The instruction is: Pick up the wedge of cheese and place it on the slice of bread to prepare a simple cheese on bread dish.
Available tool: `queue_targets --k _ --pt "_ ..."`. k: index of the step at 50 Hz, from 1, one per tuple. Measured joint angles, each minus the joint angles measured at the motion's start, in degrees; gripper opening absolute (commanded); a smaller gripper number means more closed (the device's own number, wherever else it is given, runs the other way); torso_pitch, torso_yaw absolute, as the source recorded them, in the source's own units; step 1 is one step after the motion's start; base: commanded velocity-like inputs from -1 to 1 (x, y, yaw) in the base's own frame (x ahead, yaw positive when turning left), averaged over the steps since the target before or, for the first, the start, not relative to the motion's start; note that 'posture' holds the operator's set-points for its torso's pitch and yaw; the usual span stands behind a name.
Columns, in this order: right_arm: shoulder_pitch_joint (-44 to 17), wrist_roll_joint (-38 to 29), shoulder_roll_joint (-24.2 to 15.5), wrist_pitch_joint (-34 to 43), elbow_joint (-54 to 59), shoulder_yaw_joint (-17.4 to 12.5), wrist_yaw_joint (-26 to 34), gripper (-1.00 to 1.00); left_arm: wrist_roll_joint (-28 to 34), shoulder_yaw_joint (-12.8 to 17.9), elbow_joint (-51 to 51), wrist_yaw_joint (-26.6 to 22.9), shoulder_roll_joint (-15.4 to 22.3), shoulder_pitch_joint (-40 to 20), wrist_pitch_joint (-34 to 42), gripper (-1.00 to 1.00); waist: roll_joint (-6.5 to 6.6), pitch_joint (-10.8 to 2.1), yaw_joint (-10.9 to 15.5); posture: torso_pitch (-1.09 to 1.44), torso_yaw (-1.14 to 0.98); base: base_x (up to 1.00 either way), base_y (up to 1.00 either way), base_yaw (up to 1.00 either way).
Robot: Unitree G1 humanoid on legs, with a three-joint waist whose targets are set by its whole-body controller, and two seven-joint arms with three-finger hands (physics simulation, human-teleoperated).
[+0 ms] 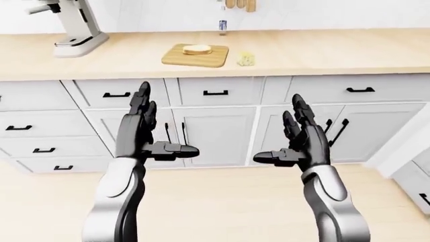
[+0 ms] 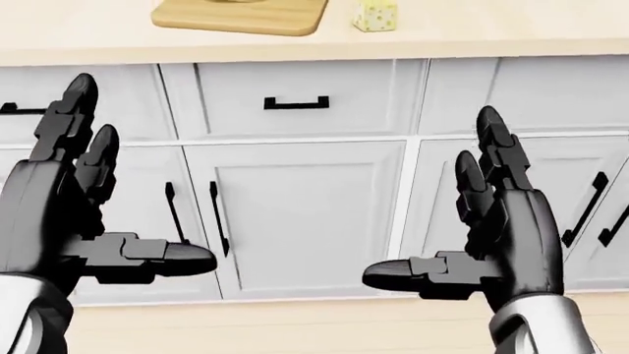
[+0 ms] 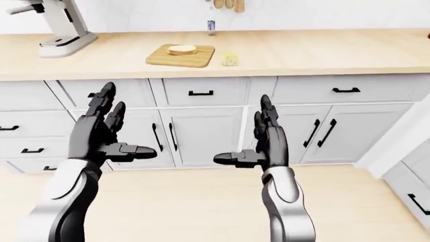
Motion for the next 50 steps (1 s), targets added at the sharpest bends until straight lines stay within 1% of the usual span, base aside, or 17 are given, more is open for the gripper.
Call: queue_targets --k 4,7,8,12,17,21,22,24,26,28,32,33,34,37,39,44,50 --pt "-0.5 0.5 -0.2 0.0 -2.4 -0.4 -0.4 1.0 0.0 0.0 -0.4 -0.2 -0.1 0.2 -0.5 1.0 -2.98 0.06 0.7 0.0 0.0 0.39 0.0 0.0" --pt "-0.9 0.8 -0.4 -0.2 -3.1 -0.5 -0.5 1.0 0.1 0.0 -0.8 -0.2 0.0 -0.4 -0.3 1.0 -6.03 -0.71 0.6 0.0 0.0 0.39 0.0 0.0" --pt "-0.8 0.9 -0.7 -0.2 -2.9 -0.9 -0.5 1.0 0.0 -0.4 -0.8 -0.2 -0.5 -0.3 -0.3 1.0 -5.15 -0.34 0.0 0.0 0.0 0.41 0.0 0.0" --pt "0.2 0.6 -0.6 0.6 -1.5 -1.8 -1.3 1.0 -0.6 -1.3 0.0 -1.0 -0.5 0.3 0.0 1.0 -4.93 -0.24 -0.9 0.0 0.0 0.44 0.0 0.0" --pt "0.0 0.8 -0.7 0.5 -3.1 -1.3 -1.3 1.0 -0.6 -0.6 -1.5 -0.8 -0.3 -0.4 0.3 1.0 -1.43 0.07 -1.6 0.0 0.0 0.42 0.04 0.0" --pt "-0.4 1.3 -0.7 0.7 -4.4 -1.6 -1.1 1.0 -0.7 -0.1 -2.6 -0.6 0.2 -1.2 0.8 1.0 1.39 -1.22 -1.4 0.0 0.0 0.3 0.12 0.0" --pt "-0.3 1.4 -0.5 0.8 -4.0 -1.3 -1.0 1.0 -0.7 0.2 -2.5 -0.5 0.3 -1.1 1.1 1.0 0.82 -0.68 -0.8 0.0 0.0 0.3 0.12 0.0" --pt "0.2 1.6 -0.4 1.4 -3.2 -0.7 -0.8 1.0 -0.4 0.8 -1.9 -0.2 0.4 -0.4 1.8 1.0 1.46 0.07 -0.3 0.0 0.0 0.3 0.12 0.0" --pt "0.3 1.8 -0.5 1.9 -3.4 -0.7 -0.7 1.0 -0.3 0.9 -1.7 0.0 0.5 -0.7 2.5 1.0 1.13 -0.39 0.0 0.0 0.0 0.14 0.26 0.0" --pt "0.0 2.0 -0.6 2.2 -4.6 -1.1 -0.8 1.0 -0.2 0.7 -2.1 0.1 0.6 -1.5 2.4 1.0 -0.46 -1.07 0.1 0.0 0.0 0.04 0.27 0.0" --pt "-0.4 2.4 -0.7 1.0 -5.7 -1.7 -0.8 1.0 -0.5 0.2 -2.4 -0.2 0.5 -1.7 1.4 1.0 -4.28 -0.92 0.1 0.0 0.0 0.02 0.22 0.0" --pt "-0.4 2.4 -0.9 0.7 -5.5 -1.8 -0.8 1.0 -0.6 0.1 -2.2 -0.3 0.2 -1.6 1.3 1.0 -4.39 -0.92 -0.2 0.0 0.0 0.0 0.17 0.0" --pt "-0.1 2.4 -1.0 0.7 -5.1 -2.1 -0.9 1.0 -0.7 -0.3 -1.7 -0.4 0.0 -1.4 1.6 1.0 -3.64 -0.65 -0.7 0.0 0.0 0.0 0.11 0.0" --pt "0.5 2.2 -0.9 1.6 -4.0 -2.6 -1.5 1.0 -1.1 -0.8 -1.7 -0.7 0.0 -1.1 2.8 1.0 -4.1 -0.13 -1.1 0.0 0.0 0.02 0.0 0.0" --pt "0.5 2.2 -0.9 2.1 -3.9 -2.4 -1.6 1.0 -1.2 -0.6 -1.9 -0.6 0.0 -1.1 2.9 1.0 -3.24 -0.65 -1.0 0.0 0.0 0.07 0.0 0.0" --pt "-0.1 2.7 -1.0 1.4 -6.4 -2.1 -1.3 1.0 -0.9 0.0 -3.2 -0.3 0.2 -1.5 1.8 1.0 1.72 -1.31 -0.9 0.0 0.0 0.07 0.05 0.0" --pt "0.5 3.5 -0.7 2.5 -5.6 -1.8 -1.1 1.0 -0.5 0.9 -2.4 0.1 0.5 -0.7 2.2 1.0 0.47 -1.83 -0.3 0.0 0.0 0.02 0.09 0.0"
